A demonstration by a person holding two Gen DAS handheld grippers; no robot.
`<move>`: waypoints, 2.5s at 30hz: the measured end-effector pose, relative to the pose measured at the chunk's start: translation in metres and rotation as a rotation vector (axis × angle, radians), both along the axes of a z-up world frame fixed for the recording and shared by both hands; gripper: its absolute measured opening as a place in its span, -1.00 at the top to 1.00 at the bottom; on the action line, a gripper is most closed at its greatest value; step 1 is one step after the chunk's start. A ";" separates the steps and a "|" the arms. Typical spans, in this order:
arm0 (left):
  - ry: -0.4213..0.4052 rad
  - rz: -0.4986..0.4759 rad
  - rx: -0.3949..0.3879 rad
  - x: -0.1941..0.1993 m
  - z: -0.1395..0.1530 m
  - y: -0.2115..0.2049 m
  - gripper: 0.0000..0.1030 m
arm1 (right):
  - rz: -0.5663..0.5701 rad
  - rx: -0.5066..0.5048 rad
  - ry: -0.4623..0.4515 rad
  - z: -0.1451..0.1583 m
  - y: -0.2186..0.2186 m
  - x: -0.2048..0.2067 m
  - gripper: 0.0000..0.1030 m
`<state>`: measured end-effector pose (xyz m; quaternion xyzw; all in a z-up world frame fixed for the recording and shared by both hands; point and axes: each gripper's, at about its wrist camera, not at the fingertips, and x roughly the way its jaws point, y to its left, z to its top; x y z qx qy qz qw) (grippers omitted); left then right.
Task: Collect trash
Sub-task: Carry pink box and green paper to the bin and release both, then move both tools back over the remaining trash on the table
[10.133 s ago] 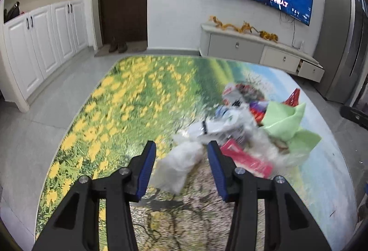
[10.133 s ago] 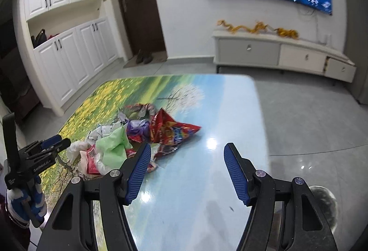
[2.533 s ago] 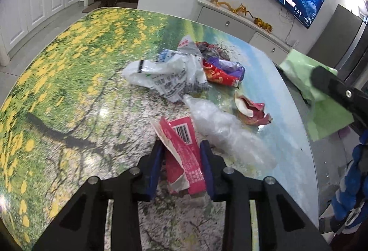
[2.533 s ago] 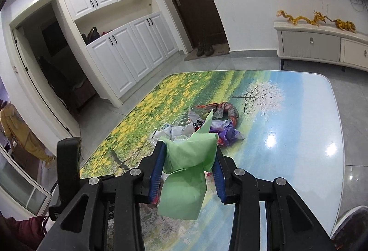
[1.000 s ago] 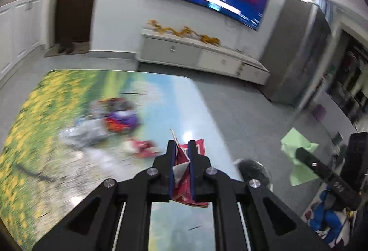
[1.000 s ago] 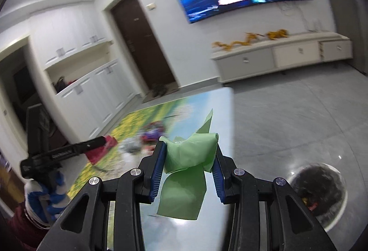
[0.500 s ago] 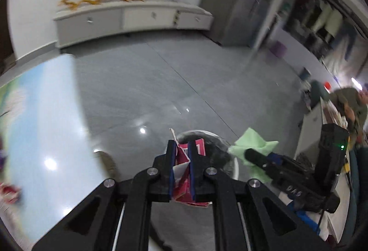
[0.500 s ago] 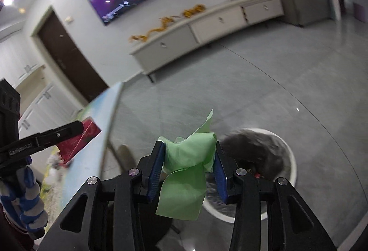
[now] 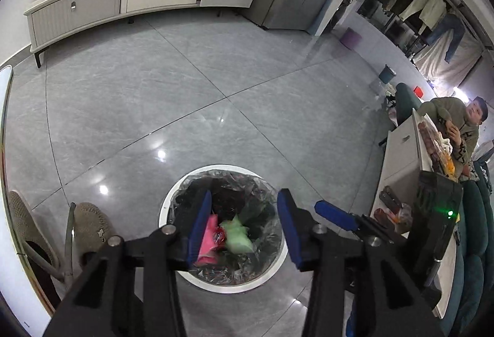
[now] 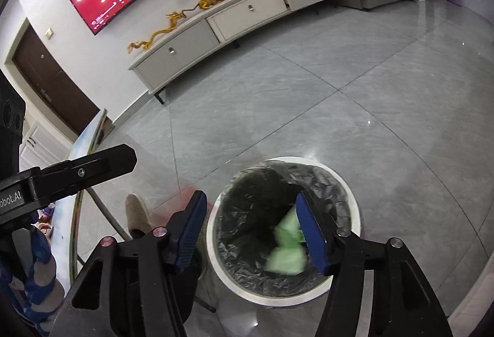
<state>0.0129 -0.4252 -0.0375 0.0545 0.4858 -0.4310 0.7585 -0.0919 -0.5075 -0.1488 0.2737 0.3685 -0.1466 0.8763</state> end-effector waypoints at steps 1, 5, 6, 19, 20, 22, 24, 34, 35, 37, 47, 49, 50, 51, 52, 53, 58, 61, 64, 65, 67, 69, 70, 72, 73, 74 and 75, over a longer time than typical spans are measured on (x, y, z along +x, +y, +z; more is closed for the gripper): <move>-0.004 0.001 0.002 0.000 0.000 0.001 0.17 | -0.001 -0.001 0.000 0.001 0.000 -0.001 -0.15; -0.021 0.018 0.010 -0.002 0.002 0.007 0.17 | 0.003 -0.009 -0.002 0.006 0.005 -0.003 -0.15; -0.024 0.025 0.011 -0.001 0.002 0.010 0.17 | 0.006 -0.012 -0.005 0.007 0.007 -0.003 -0.15; -0.122 0.121 0.003 -0.016 0.035 0.092 0.07 | 0.064 -0.065 -0.079 0.049 0.050 -0.011 -0.15; -0.126 0.129 -0.001 -0.016 0.037 0.099 0.06 | 0.071 -0.071 -0.085 0.053 0.054 -0.011 -0.15; -0.144 0.159 -0.014 -0.017 0.045 0.125 0.05 | 0.091 -0.083 -0.102 0.063 0.066 -0.011 -0.15; -0.164 0.187 -0.021 -0.020 0.052 0.146 0.05 | 0.113 -0.097 -0.122 0.074 0.078 -0.010 -0.15; -0.263 0.434 -0.029 -0.040 0.084 0.291 0.04 | 0.277 -0.142 -0.219 0.121 0.157 -0.005 -0.15; -0.281 0.461 -0.021 -0.044 0.087 0.304 0.04 | 0.295 -0.141 -0.229 0.123 0.165 -0.004 -0.15; -0.332 0.538 0.003 -0.055 0.095 0.339 -0.06 | 0.343 -0.131 -0.246 0.126 0.186 0.002 -0.15; -0.380 0.843 0.047 -0.074 0.096 0.462 -0.29 | 0.567 -0.124 -0.242 0.128 0.282 0.064 -0.15; -0.370 0.872 0.052 -0.072 0.092 0.477 -0.29 | 0.605 -0.114 -0.228 0.124 0.298 0.076 -0.15; -0.367 0.880 0.055 -0.072 0.091 0.479 -0.29 | 0.618 -0.114 -0.221 0.122 0.304 0.080 -0.15; -0.364 0.885 0.059 -0.070 0.090 0.481 -0.29 | 0.637 -0.112 -0.211 0.118 0.310 0.086 -0.15; -0.358 0.891 0.065 -0.067 0.088 0.484 -0.29 | 0.650 -0.109 -0.203 0.115 0.315 0.090 -0.15; -0.355 0.894 0.069 -0.066 0.087 0.486 -0.30 | 0.663 -0.110 -0.195 0.112 0.319 0.094 -0.15; -0.325 0.910 0.077 -0.051 0.075 0.488 -0.30 | 0.736 -0.126 -0.170 0.102 0.344 0.113 -0.15; -0.303 0.914 0.079 -0.041 0.065 0.489 -0.30 | 0.776 -0.172 -0.160 0.096 0.355 0.123 -0.20; -0.278 0.917 0.077 -0.032 0.056 0.490 -0.30 | 0.814 -0.184 -0.154 0.089 0.361 0.132 -0.21; -0.269 0.919 0.077 -0.028 0.052 0.491 -0.30 | 0.824 -0.185 -0.151 0.087 0.363 0.135 -0.21; -0.254 0.921 0.077 -0.022 0.046 0.491 -0.30 | 0.839 -0.196 -0.144 0.083 0.366 0.140 -0.22; -0.245 0.920 0.078 -0.018 0.042 0.491 -0.30 | 0.859 -0.209 -0.137 0.079 0.370 0.144 -0.22; -0.241 0.920 0.079 -0.015 0.040 0.490 -0.30 | 0.871 -0.217 -0.133 0.077 0.372 0.146 -0.22; -0.233 0.920 0.078 -0.011 0.035 0.490 -0.30 | 0.891 -0.230 -0.124 0.073 0.376 0.150 -0.23; -0.225 0.921 0.076 -0.008 0.032 0.490 -0.30 | 0.899 -0.235 -0.121 0.071 0.378 0.152 -0.23; -0.219 0.922 0.075 -0.006 0.030 0.490 -0.30 | 0.903 -0.237 -0.119 0.070 0.378 0.152 -0.23; -0.213 0.922 0.077 -0.003 0.027 0.490 -0.31 | 0.909 -0.237 -0.114 0.068 0.379 0.155 -0.23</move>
